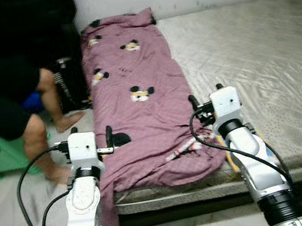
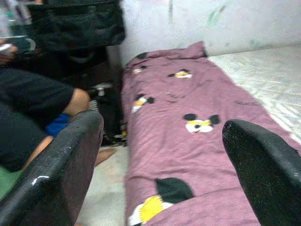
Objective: Clean up the room
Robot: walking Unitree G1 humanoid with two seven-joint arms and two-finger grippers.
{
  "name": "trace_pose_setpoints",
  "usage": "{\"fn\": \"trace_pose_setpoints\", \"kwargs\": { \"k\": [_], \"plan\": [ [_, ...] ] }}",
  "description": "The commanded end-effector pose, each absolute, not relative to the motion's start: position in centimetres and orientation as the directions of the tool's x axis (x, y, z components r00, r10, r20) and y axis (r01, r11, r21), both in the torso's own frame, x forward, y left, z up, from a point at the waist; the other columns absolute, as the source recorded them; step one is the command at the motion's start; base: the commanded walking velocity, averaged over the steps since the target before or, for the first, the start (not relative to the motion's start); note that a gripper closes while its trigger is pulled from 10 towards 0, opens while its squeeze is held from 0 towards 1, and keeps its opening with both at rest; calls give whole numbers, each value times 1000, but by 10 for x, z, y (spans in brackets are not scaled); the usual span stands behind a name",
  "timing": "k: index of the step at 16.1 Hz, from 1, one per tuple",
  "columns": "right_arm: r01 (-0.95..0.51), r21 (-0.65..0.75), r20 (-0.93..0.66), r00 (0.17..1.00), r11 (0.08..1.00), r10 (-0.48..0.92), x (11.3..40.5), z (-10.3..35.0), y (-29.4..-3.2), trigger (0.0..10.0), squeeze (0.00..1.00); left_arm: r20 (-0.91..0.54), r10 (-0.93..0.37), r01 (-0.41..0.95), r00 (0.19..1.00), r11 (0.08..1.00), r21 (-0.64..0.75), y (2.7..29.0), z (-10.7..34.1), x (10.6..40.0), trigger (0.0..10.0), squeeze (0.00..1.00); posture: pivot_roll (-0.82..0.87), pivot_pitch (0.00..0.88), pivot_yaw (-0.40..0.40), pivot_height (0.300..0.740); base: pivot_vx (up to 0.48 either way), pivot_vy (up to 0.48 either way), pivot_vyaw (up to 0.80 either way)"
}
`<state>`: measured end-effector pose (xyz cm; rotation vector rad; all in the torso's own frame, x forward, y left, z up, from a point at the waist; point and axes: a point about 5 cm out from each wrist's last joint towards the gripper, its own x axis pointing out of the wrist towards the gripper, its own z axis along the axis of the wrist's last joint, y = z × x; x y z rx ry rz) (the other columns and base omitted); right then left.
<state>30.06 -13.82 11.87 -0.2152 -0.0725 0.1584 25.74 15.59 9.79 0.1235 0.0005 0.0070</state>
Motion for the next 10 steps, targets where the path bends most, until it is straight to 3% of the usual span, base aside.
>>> {"fn": "trace_pose_setpoints", "kwargs": {
  "k": [1, 5, 10],
  "plan": [
    [-162, -221, 77, 980, 962, 183, 301, 124, -132, 10000, 0, -14, 19, -17, 1000, 991, 134, 160, 96, 256, 10000, 0, -69, 0, 20, 740, 0, 0, 0],
    [-168, -214, 73, 980, 962, 187, 301, 123, -131, 10000, 0, -15, 13, -11, 1000, 990, 143, 159, 96, 256, 10000, 0, -67, 0, 15, 740, 0, 0, 0],
    [-170, -210, 71, 980, 963, 188, 303, 123, -132, 10000, 0, -6, 9, -8, 1000, 992, 125, 157, 96, 256, 10000, 0, -67, 0, 11, 740, 0, 0, -573]
  ]
}}
